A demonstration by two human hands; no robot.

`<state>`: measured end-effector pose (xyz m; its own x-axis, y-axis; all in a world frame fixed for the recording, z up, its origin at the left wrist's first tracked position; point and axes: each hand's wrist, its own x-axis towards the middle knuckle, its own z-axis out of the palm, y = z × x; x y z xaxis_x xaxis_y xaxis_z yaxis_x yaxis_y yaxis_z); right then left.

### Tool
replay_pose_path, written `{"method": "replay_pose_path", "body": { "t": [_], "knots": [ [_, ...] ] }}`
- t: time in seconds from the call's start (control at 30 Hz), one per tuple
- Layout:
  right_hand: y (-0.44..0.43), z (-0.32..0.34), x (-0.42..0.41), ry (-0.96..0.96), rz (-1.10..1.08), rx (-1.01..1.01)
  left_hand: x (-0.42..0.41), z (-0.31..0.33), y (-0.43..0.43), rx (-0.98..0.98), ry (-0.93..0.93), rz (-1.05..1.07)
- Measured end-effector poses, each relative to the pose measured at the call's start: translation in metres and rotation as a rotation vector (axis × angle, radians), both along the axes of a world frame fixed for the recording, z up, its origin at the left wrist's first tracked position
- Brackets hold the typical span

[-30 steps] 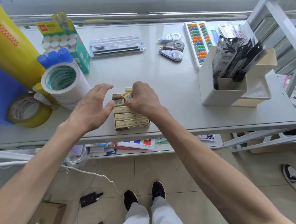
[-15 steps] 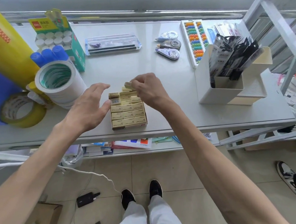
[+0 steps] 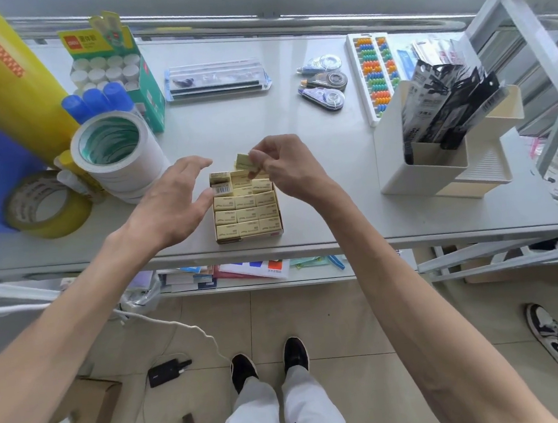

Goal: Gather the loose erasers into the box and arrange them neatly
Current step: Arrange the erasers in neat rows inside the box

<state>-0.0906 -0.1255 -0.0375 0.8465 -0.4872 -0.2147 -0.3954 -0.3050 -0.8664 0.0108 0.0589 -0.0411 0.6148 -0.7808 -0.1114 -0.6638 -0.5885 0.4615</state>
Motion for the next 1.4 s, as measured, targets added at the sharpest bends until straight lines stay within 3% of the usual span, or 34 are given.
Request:
{"method": "replay_pose_path", "body": {
  "t": [0.63, 0.8, 1.17, 1.4],
  "knots": [
    [0.006, -0.003, 0.011, 0.149, 0.098, -0.098, 0.002, 0.0, 0.0, -0.019, 0.018, 0.015],
    [0.011, -0.007, 0.01, 0.172, 0.154, -0.229, 0.005, 0.0, 0.0, -0.021, 0.019, 0.022],
    [0.013, -0.016, 0.004, 0.057, 0.025, -0.059, -0.001, -0.002, 0.001, -0.015, 0.006, 0.014],
    [0.013, -0.017, 0.004, 0.035, 0.029, -0.086, -0.002, -0.001, -0.002, -0.029, 0.005, 0.018]
  ]
}}
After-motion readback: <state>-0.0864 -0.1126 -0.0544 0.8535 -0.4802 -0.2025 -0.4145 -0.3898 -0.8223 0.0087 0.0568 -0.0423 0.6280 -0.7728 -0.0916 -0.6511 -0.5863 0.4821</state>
